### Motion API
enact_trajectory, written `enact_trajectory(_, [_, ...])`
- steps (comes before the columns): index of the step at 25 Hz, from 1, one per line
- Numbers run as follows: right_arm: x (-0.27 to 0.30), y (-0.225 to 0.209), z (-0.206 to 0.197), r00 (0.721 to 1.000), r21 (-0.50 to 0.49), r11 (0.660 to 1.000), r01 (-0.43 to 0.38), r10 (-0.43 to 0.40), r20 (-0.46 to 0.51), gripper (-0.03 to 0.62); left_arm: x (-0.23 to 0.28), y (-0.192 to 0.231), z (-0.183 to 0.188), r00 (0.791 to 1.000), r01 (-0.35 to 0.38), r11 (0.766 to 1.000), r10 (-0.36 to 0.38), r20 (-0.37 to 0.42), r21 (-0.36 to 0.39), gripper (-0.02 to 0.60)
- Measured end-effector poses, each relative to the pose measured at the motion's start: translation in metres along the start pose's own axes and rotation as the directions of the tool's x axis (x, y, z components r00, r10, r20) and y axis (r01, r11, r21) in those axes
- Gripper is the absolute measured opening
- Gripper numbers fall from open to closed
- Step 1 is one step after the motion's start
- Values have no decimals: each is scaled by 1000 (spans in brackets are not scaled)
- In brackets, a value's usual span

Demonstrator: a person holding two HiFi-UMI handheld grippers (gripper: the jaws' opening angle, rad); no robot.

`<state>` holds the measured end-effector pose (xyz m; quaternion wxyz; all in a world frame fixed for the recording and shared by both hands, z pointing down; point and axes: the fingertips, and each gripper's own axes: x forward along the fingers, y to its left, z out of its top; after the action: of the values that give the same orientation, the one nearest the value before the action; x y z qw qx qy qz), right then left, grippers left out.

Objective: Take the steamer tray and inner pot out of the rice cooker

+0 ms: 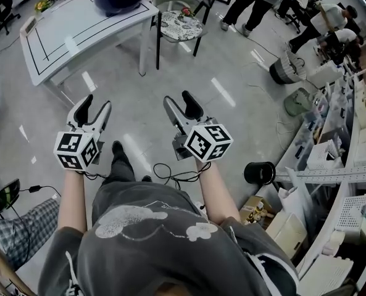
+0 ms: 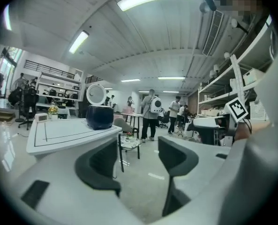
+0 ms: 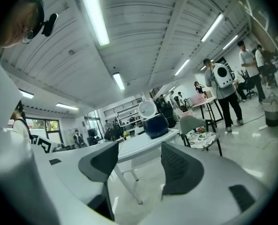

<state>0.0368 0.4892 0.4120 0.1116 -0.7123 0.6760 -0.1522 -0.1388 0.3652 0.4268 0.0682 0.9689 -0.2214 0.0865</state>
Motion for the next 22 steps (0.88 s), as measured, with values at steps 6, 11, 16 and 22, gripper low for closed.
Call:
enact_trajectory(6, [36, -31, -6, 996, -9, 998, 57, -57, -63, 314, 40, 20, -8, 999, 41, 999, -41, -28, 13, 391])
enact_trajectory(11, [91, -59, 6, 993, -24, 997, 76, -78, -86, 316, 98, 66, -4, 998, 53, 998, -54, -44, -26, 410])
enact_trajectory(16, [163, -87, 26, 990, -14, 995, 96, -97, -98, 316, 161, 118, 22, 997, 65, 997, -66, -31, -37, 410])
enact_trajectory(22, [256, -103, 44, 990, 11, 995, 102, -100, -104, 314, 210, 186, 47, 997, 74, 997, -75, -31, -35, 410])
